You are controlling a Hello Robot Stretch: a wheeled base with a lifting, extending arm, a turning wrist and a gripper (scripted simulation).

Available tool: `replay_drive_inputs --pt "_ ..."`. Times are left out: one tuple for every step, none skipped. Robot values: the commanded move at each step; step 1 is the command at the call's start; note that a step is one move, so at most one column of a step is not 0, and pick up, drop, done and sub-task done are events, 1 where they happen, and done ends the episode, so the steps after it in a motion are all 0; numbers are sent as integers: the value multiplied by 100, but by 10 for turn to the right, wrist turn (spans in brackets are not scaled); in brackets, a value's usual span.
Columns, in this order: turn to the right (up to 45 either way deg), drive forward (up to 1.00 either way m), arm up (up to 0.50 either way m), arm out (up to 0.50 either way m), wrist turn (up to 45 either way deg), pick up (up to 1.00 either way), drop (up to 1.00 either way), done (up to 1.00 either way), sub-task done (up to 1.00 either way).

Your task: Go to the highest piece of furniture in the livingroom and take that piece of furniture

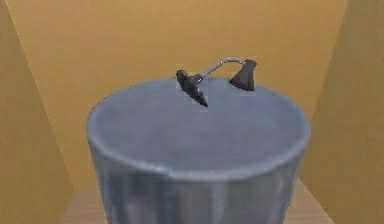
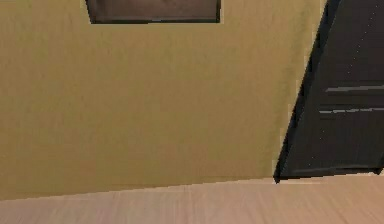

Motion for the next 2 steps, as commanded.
replay_drive_inputs --pt "-450 0 0 0 0 0 0 0 0" --pt "-390 0 0 0 0 0 0 0 0"
